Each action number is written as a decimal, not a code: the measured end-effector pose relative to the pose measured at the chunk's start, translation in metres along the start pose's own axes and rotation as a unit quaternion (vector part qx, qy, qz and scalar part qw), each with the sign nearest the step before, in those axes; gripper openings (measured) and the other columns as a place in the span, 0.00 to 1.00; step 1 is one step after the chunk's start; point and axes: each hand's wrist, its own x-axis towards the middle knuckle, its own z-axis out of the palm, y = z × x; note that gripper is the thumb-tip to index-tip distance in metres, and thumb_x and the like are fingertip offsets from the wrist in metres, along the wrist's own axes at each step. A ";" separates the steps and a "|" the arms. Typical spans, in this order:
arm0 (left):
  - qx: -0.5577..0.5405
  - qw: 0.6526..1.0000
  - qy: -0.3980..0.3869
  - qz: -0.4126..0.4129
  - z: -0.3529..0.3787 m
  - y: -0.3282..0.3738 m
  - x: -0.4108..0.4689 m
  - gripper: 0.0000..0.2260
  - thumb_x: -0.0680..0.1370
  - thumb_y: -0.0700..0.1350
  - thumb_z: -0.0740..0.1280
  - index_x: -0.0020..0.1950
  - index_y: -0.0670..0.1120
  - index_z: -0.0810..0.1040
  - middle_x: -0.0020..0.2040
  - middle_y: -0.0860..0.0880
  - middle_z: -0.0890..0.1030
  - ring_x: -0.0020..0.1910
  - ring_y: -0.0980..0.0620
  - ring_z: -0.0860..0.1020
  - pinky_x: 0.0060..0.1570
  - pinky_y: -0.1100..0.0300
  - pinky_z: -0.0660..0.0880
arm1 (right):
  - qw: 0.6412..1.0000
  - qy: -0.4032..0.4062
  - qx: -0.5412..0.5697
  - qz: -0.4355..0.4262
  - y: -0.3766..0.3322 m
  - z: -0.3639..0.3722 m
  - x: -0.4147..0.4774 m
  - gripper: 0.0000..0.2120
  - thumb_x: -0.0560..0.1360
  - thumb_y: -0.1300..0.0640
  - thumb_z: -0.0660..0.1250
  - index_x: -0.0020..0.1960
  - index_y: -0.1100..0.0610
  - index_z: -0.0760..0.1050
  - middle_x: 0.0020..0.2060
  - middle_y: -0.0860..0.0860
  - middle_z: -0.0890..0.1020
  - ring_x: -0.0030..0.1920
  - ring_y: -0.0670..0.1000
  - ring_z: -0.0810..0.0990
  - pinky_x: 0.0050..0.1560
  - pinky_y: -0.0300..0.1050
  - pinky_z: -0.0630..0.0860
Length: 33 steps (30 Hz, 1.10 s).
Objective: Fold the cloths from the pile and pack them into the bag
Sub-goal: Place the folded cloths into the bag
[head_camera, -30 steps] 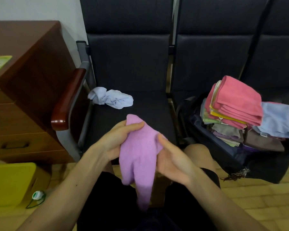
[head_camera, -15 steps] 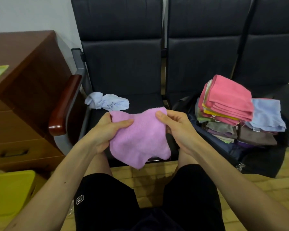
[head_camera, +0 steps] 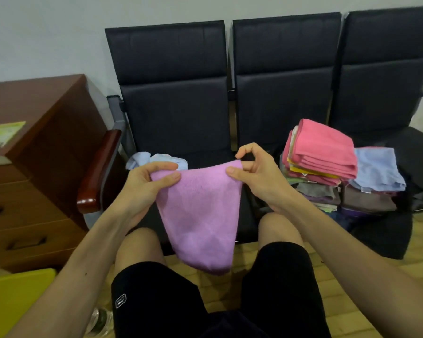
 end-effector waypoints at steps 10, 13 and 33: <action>0.139 0.989 -0.052 0.025 -0.013 0.019 -0.009 0.16 0.62 0.45 0.80 0.49 0.54 0.84 0.54 0.54 0.82 0.54 0.53 0.81 0.46 0.64 0.79 | 0.963 0.008 -0.252 -0.096 -0.016 -0.016 -0.002 0.16 0.78 0.56 0.69 0.66 0.56 0.78 0.57 0.48 0.83 0.60 0.46 0.79 0.58 0.34 0.73; 0.233 0.970 -0.023 0.070 -0.013 0.021 -0.010 0.15 0.67 0.43 0.80 0.51 0.54 0.84 0.52 0.55 0.82 0.52 0.54 0.80 0.48 0.66 0.77 | 0.952 0.014 -0.289 -0.102 -0.019 -0.017 -0.004 0.16 0.79 0.55 0.68 0.65 0.56 0.78 0.59 0.49 0.83 0.60 0.47 0.79 0.59 0.36 0.73; 0.257 0.928 0.038 0.266 -0.001 0.010 -0.016 0.06 0.71 0.49 0.77 0.41 0.53 0.81 0.57 0.57 0.76 0.56 0.62 0.74 0.54 0.66 0.72 | 0.954 -0.014 -0.291 -0.077 0.001 -0.022 -0.014 0.05 0.82 0.54 0.62 0.53 0.53 0.76 0.54 0.46 0.77 0.55 0.44 0.76 0.59 0.43 0.75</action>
